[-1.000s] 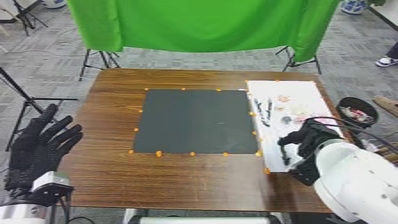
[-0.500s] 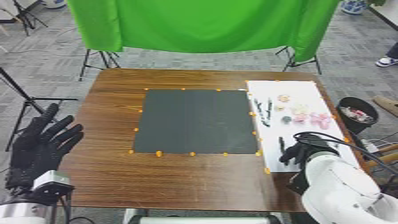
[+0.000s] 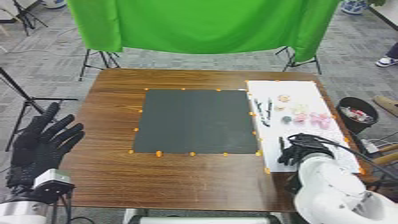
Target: Arrange flowers
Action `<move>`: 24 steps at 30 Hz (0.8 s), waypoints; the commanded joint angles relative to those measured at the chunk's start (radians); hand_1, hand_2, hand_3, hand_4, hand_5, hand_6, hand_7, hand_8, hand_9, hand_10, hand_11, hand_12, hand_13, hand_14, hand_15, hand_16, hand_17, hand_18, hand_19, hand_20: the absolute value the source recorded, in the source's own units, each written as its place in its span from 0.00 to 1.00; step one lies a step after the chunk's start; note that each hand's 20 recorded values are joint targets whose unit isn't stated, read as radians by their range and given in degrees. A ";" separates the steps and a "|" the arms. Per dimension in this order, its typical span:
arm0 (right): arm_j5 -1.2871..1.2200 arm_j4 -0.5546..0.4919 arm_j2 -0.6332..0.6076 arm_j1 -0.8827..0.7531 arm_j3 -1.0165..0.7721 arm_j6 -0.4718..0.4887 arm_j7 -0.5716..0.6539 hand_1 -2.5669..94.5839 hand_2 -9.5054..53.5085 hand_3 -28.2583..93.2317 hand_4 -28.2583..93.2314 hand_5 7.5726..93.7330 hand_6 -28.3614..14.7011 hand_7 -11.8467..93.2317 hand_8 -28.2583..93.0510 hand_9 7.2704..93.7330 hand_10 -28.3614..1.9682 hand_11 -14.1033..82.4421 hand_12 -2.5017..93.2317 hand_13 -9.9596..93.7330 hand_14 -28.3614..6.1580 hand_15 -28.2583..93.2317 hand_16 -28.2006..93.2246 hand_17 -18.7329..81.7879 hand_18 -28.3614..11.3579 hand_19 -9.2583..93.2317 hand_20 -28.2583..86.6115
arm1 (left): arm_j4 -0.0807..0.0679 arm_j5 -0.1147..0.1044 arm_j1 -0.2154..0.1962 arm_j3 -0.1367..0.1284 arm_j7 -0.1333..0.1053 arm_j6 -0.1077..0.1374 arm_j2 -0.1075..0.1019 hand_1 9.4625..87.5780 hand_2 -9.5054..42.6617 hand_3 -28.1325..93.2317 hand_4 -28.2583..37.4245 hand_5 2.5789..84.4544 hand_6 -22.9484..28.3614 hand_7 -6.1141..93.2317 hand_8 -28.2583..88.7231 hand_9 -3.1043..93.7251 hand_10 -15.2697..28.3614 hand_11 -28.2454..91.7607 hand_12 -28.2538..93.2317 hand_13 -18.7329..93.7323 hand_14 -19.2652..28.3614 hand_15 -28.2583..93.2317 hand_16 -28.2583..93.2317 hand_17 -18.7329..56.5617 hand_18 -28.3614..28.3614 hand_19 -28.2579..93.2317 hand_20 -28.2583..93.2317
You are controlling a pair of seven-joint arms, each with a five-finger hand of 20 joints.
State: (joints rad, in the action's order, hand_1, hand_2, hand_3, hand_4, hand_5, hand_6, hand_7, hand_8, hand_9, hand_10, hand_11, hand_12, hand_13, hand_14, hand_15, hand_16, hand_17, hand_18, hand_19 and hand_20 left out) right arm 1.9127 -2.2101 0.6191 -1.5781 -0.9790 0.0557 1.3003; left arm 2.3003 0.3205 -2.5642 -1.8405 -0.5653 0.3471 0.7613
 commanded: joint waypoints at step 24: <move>0.027 0.099 0.004 0.066 0.205 0.041 -0.020 0.65 0.04 0.80 0.02 0.87 0.48 0.27 0.35 0.98 0.50 0.40 0.24 0.93 0.59 0.71 0.37 0.84 0.48 1.00 0.33 | -0.009 -0.012 0.014 0.029 -0.021 -0.007 -0.026 0.26 0.32 0.75 0.11 0.35 0.58 0.14 0.18 0.31 0.77 0.43 0.32 0.33 0.96 0.66 0.14 0.16 1.00 0.68 0.20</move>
State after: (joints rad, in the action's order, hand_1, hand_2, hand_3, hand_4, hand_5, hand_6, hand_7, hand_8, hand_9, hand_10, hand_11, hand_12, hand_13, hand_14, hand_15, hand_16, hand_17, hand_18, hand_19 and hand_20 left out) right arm 1.9835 -2.1501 0.6134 -1.4549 -0.8340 0.1023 1.2967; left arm 2.2938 0.3191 -2.5435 -1.8165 -0.5760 0.3445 0.7438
